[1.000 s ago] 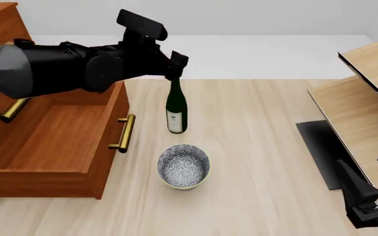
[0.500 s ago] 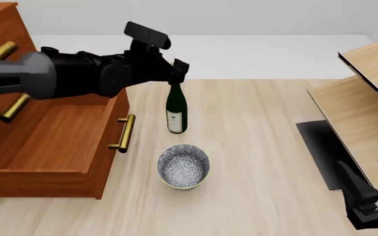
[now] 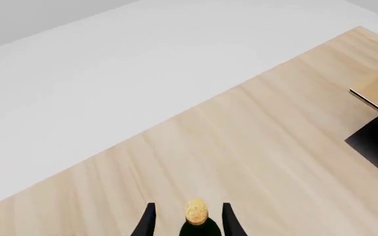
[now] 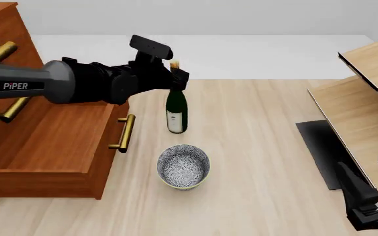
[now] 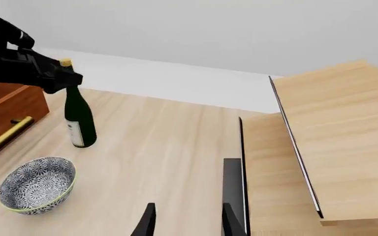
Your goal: Put the wine bottle in the bottom drawer of the cabinet.
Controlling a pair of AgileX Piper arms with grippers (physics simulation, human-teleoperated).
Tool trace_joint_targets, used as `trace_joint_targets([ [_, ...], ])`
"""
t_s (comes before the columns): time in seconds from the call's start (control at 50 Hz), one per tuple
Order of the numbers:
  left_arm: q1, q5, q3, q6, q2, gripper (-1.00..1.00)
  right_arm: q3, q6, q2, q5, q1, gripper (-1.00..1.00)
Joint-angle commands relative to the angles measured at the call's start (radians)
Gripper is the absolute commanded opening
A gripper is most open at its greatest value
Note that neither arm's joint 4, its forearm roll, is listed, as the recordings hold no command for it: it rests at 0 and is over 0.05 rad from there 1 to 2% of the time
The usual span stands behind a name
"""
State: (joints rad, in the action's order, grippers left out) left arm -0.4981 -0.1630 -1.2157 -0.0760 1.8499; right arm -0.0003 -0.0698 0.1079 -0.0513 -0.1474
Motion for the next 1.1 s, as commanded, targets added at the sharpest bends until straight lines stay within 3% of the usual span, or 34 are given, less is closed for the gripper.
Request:
trace_joint_targets([
  [0.02, 0.005, -0.015, -0.014, 0.003, 0.046, 1.0, 0.0, 0.002, -0.001, -0.004, 0.001, 1.0],
  [0.62, -0.024, -0.043, 0.024, 0.036, 0.063, 1.0, 0.0, -0.001, 0.002, -0.005, -0.002, 1.0],
  [0.64, -0.025, -0.043, 0.025, 0.035, 0.061, -1.0, 0.0, 0.001, 0.001, -0.006, -0.003, 1.0],
  [1.1, -0.032, -0.036, 0.051, 0.016, -0.021, -1.0, 0.0, -0.004, 0.007, -0.002, -0.006, 1.0],
])
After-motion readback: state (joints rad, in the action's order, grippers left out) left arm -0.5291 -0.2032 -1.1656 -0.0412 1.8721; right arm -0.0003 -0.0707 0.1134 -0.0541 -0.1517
